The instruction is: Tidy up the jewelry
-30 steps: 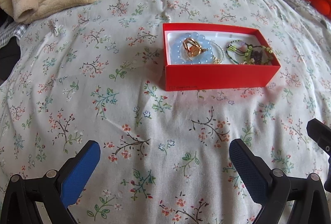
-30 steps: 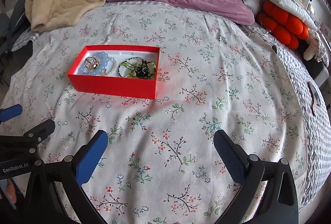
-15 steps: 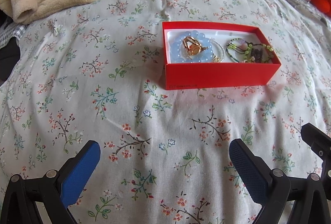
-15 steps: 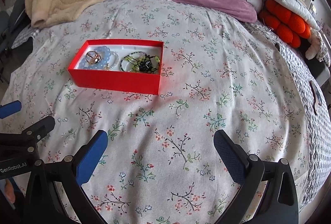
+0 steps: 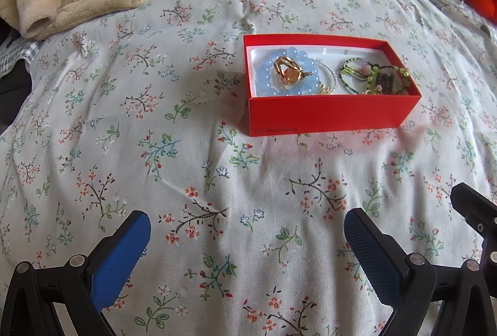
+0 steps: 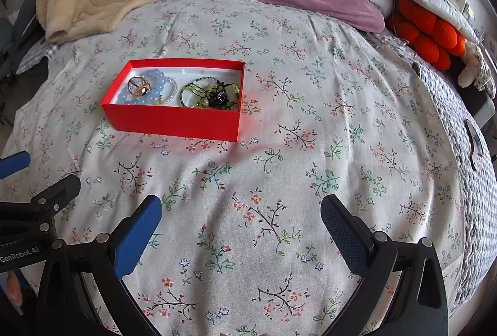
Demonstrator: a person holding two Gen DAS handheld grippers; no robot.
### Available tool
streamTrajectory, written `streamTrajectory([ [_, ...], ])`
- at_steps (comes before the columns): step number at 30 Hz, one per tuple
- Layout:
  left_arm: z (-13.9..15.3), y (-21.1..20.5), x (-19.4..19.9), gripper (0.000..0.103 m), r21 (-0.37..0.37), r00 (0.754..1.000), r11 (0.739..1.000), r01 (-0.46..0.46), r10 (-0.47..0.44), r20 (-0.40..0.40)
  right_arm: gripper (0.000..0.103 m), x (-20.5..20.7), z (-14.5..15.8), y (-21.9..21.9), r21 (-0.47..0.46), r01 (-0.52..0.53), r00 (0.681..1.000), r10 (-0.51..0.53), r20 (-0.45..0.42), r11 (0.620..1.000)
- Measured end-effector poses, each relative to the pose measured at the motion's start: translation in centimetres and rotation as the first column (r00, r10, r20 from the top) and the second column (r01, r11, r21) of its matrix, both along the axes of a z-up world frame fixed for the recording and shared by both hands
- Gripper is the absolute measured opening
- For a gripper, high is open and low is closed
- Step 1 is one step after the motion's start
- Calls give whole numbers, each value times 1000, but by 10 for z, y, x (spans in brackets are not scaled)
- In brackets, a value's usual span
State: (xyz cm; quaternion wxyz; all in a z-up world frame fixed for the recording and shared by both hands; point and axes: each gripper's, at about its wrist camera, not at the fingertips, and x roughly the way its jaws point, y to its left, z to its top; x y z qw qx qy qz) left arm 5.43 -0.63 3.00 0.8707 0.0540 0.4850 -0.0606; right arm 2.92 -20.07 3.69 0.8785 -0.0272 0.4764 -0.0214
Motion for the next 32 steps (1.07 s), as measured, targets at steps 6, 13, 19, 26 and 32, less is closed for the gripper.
streamTrajectory([
  [6, 0, -2, -1, 102, 2, 1000, 1000, 5, -5, 3, 103, 0, 0, -1, 1, 1, 1000, -1, -1, 1000],
  [13, 1, -2, -2, 102, 6, 1000, 1000, 5, -5, 5, 103, 0, 0, -1, 1, 2, 1000, -2, 1, 1000],
  [19, 1, -2, -2, 102, 8, 1000, 1000, 5, -5, 6, 103, -1, 1, -2, 2, 10, 1000, -10, 2, 1000],
  [26, 2, -3, -4, 102, 3, 1000, 1000, 10, -10, 7, 103, -1, 1, -3, 2, 11, 1000, -11, 3, 1000],
  [32, -1, -3, -8, 102, -21, 999, 999, 34, -34, 3, 103, -2, -1, -3, 0, 26, 1000, -26, 8, 1000],
])
